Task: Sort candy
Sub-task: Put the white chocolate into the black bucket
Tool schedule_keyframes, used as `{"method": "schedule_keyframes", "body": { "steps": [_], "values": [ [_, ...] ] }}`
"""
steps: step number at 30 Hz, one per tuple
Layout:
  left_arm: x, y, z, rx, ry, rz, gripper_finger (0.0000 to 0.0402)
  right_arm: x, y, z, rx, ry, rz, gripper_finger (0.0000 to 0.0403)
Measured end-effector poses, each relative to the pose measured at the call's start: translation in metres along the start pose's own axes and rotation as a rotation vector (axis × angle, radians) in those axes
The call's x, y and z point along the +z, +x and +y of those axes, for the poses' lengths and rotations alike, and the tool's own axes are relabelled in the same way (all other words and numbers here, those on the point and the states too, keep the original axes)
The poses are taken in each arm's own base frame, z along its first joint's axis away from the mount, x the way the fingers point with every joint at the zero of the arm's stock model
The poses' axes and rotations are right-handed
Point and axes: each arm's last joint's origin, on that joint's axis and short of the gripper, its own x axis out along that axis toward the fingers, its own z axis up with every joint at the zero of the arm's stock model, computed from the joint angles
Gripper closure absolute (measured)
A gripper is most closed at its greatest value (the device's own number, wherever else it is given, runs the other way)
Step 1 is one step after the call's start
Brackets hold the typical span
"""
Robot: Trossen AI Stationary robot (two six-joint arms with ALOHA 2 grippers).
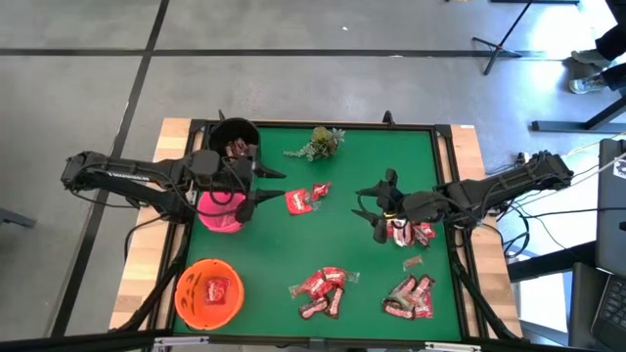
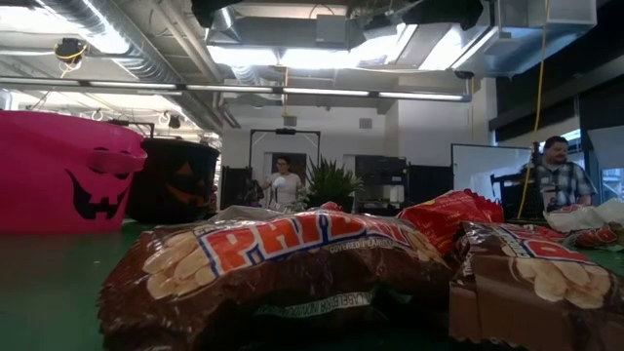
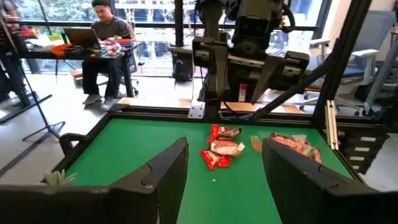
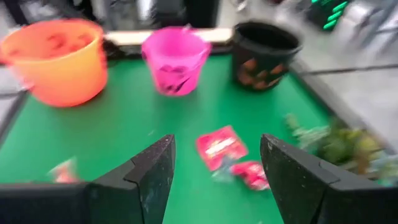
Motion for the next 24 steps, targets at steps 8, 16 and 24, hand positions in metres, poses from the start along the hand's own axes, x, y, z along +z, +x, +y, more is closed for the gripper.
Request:
{"method": "schedule_keyframes", "body": {
  "steps": [8, 16, 24],
  "values": [
    [0.02, -0.031, 0.001, 0.051, 0.071, -0.126, 0.0208, 0.013, -0.021, -0.008, -0.035, 0.061, 0.183, 0.0172],
    [0.009, -0.04, -0.007, -0.002, 0.088, -0.008, 0.0208, -0.007, -0.025, -0.012, -0.093, 0.171, 0.422, 0.0172],
    [0.0, -0.043, -0.021, -0.058, 0.056, 0.073, 0.0208, -0.064, -0.013, -0.011, -0.173, 0.302, 0.782, 0.0172]
  ]
}}
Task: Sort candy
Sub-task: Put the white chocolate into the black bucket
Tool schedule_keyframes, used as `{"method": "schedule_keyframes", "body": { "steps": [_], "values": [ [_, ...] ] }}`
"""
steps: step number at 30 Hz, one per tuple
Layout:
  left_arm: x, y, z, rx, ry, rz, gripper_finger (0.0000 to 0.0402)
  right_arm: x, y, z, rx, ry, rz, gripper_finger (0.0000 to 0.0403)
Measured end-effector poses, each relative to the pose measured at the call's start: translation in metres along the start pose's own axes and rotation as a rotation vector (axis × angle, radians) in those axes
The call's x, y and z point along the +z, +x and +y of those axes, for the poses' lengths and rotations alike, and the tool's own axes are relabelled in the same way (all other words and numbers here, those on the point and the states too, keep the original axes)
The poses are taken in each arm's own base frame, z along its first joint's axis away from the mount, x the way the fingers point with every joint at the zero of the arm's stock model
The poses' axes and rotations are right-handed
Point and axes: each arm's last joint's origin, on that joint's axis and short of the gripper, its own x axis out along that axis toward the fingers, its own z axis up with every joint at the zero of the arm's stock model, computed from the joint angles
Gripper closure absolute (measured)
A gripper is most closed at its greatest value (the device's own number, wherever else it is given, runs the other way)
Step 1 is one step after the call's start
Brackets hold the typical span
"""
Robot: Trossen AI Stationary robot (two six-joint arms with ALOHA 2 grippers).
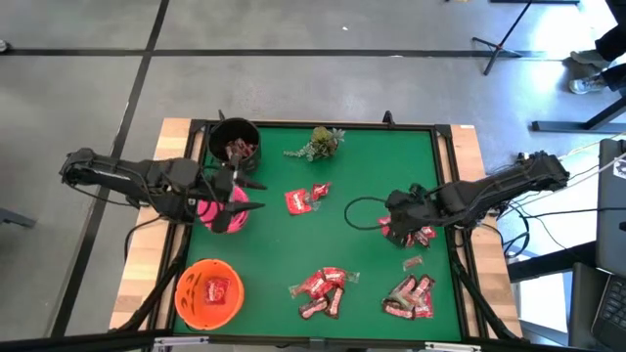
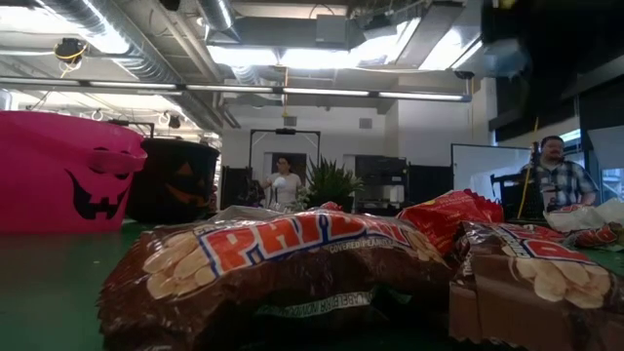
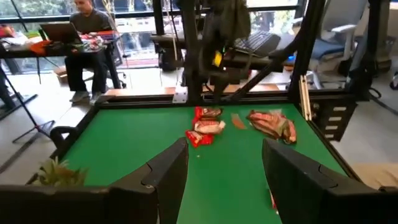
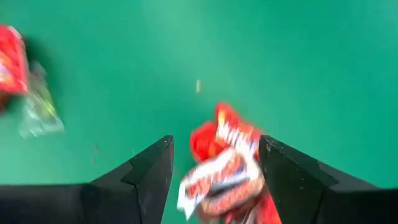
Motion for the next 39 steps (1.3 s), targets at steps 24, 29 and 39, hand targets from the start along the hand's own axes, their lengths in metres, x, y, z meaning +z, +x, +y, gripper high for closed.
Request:
{"method": "schedule_keyframes", "body": {
  "steps": [24, 29, 39],
  "values": [
    [-0.042, 0.071, -0.05, -0.04, 0.007, 0.214, 0.0208, -0.053, 0.085, -0.019, -0.008, 0.354, 0.163, 0.0173],
    [-0.047, 0.076, -0.055, -0.047, 0.003, 0.232, 0.0208, -0.053, 0.086, -0.021, -0.029, 0.352, 0.137, 0.0211],
    [-0.051, 0.08, -0.056, -0.043, -0.027, 0.249, 0.0208, -0.051, 0.086, -0.021, -0.04, 0.35, 0.1, 0.0372]
  ]
}}
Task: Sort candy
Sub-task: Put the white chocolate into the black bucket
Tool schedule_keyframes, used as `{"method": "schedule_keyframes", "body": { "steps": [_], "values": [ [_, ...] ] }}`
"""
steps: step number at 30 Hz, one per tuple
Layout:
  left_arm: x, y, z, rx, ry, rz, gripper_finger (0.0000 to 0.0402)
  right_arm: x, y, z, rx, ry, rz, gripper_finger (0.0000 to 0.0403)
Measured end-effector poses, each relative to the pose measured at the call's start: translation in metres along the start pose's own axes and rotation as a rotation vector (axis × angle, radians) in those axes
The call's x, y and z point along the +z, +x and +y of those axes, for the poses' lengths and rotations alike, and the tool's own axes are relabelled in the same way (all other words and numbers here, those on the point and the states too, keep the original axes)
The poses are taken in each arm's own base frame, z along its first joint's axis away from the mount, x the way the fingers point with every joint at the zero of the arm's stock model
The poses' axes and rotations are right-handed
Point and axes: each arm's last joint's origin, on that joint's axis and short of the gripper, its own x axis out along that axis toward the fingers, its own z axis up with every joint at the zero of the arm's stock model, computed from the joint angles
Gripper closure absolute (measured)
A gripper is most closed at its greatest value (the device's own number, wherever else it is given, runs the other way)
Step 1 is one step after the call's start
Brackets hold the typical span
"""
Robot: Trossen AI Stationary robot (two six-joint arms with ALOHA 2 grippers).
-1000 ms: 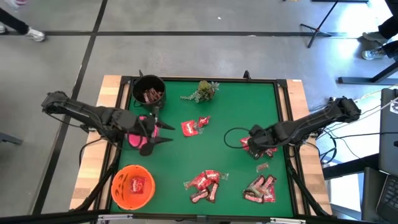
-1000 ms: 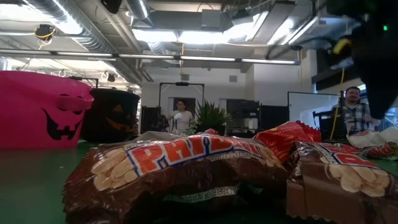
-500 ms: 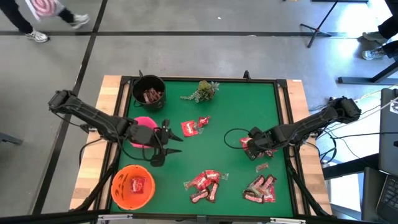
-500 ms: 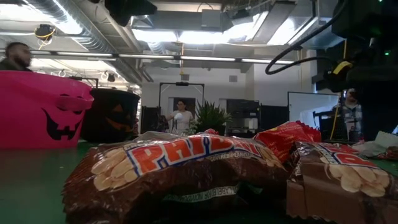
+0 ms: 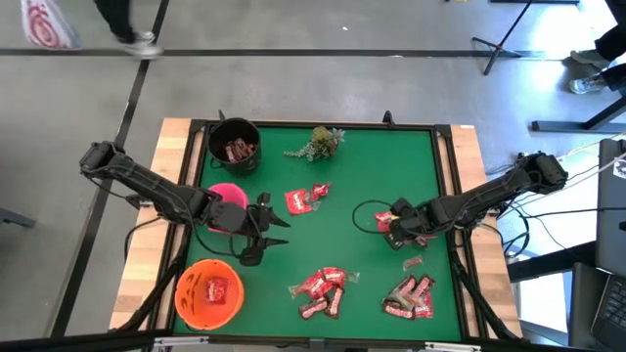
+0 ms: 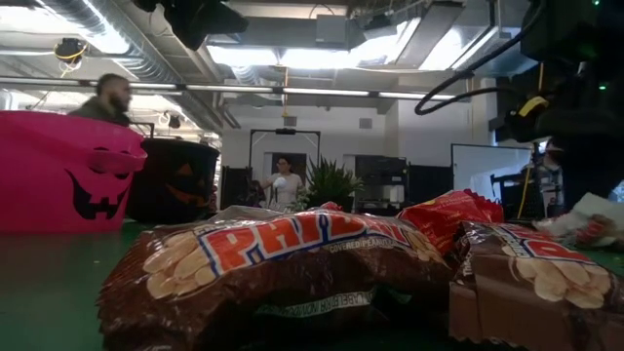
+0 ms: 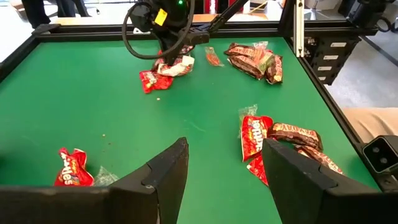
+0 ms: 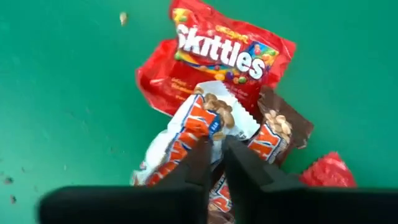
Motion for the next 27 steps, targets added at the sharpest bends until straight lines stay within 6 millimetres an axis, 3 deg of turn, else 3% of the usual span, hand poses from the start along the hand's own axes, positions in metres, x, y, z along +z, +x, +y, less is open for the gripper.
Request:
{"method": "schedule_keyframes", "body": {
  "steps": [3, 7, 16, 20, 27],
  "values": [
    [0.0, 0.0, 0.0, 0.0, 0.0, 0.0, 0.0208, 0.002, -0.002, 0.004, 0.026, -0.014, -0.027, 0.0397],
    [0.0, 0.0, 0.0, 0.001, 0.007, 0.0, 0.0208, 0.01, -0.014, 0.015, 0.078, -0.027, -0.057, 0.0385],
    [0.007, 0.001, 0.0, 0.044, 0.076, -0.075, 0.0208, 0.037, -0.063, 0.047, 0.188, -0.111, -0.287, 0.0398],
    [0.011, 0.01, 0.001, 0.061, 0.136, -0.132, 0.0208, 0.048, -0.08, 0.06, 0.241, -0.152, -0.437, 0.0397],
    [0.013, 0.034, 0.005, 0.134, 0.255, -0.206, 0.0208, 0.062, -0.093, 0.074, 0.35, -0.215, -0.626, 0.04]
  ]
}}
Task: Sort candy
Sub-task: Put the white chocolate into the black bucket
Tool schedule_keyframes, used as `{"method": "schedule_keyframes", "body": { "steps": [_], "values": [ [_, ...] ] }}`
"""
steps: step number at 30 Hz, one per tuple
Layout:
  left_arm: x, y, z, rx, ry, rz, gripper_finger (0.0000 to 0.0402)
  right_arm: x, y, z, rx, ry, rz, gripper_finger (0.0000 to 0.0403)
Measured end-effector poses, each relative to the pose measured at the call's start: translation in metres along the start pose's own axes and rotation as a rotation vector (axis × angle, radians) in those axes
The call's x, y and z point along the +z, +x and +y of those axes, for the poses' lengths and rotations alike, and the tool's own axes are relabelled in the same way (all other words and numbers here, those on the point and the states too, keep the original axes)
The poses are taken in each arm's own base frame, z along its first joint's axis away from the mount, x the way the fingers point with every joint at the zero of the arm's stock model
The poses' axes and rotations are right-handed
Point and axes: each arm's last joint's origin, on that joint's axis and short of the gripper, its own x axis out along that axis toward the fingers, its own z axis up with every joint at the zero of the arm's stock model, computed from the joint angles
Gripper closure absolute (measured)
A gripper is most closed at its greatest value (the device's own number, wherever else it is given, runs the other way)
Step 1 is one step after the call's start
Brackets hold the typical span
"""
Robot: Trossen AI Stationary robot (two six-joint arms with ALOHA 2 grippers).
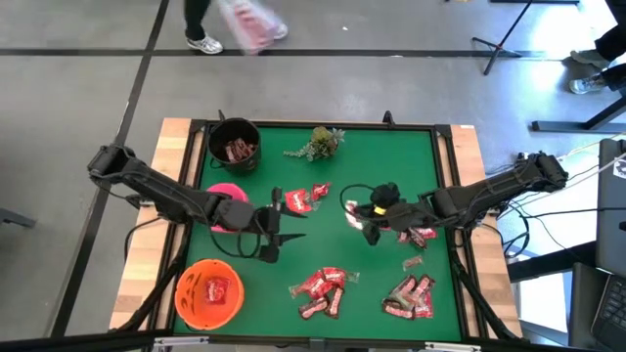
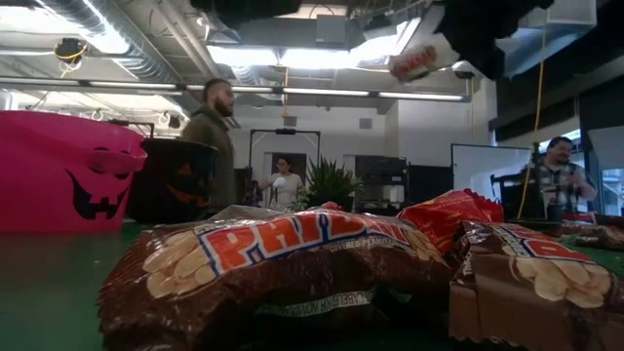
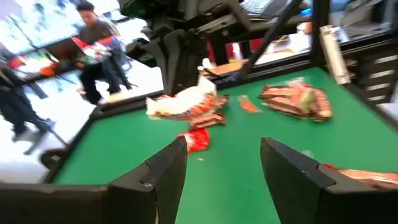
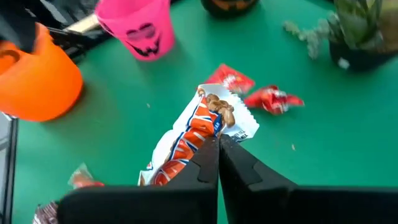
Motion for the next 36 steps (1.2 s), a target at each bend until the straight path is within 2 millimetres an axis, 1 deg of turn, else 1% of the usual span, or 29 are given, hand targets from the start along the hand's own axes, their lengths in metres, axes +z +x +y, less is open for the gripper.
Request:
{"method": "schedule_keyframes", "body": {
  "steps": [5, 10, 16, 24, 30, 36],
  "values": [
    [-0.009, 0.014, 0.007, 0.062, 0.084, 0.023, 0.0206, 0.009, 0.002, 0.001, 0.032, -0.028, -0.06, 0.04],
    [-0.019, 0.029, 0.015, 0.075, 0.085, 0.031, 0.0197, 0.015, 0.005, -0.002, 0.043, -0.028, -0.085, 0.04],
    [-0.021, 0.041, 0.019, 0.078, 0.106, -0.043, 0.0187, 0.024, 0.014, -0.004, 0.096, -0.017, -0.101, 0.04],
    [-0.022, 0.046, 0.02, 0.1, 0.096, -0.07, 0.0183, 0.027, 0.02, 0.001, 0.16, -0.04, -0.122, 0.04],
    [-0.02, 0.047, 0.025, 0.124, 0.084, -0.099, 0.0183, 0.025, 0.025, 0.003, 0.171, -0.072, -0.114, 0.04],
    [-0.017, 0.048, 0.029, 0.068, 0.055, -0.126, 0.0183, 0.024, 0.03, 0.006, 0.205, -0.095, -0.116, 0.04]
  ]
}}
